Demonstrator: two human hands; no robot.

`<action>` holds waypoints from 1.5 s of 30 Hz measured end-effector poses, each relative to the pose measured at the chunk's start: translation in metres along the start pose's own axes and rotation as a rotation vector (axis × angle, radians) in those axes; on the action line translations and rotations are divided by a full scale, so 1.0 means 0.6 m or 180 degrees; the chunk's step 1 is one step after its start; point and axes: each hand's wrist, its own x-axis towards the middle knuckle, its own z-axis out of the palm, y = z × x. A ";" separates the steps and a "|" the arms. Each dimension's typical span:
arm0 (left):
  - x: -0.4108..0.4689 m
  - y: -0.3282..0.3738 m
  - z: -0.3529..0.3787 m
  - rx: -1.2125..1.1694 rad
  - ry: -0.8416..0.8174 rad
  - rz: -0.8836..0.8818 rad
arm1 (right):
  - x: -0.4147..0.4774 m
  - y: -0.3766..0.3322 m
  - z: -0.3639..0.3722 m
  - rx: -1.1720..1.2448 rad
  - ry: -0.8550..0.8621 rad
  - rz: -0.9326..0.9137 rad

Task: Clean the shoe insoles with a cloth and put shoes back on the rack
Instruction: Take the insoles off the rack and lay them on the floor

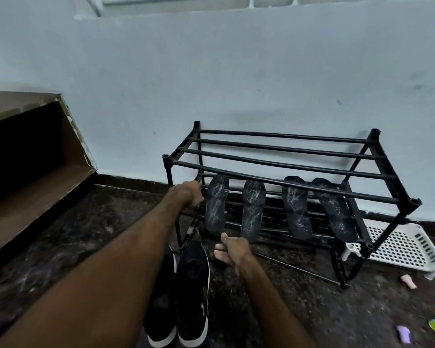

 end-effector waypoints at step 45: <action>-0.153 0.003 0.397 -0.3843 -0.1154 -0.1382 | -0.137 0.300 -0.235 -0.0770 0.0062 0.0064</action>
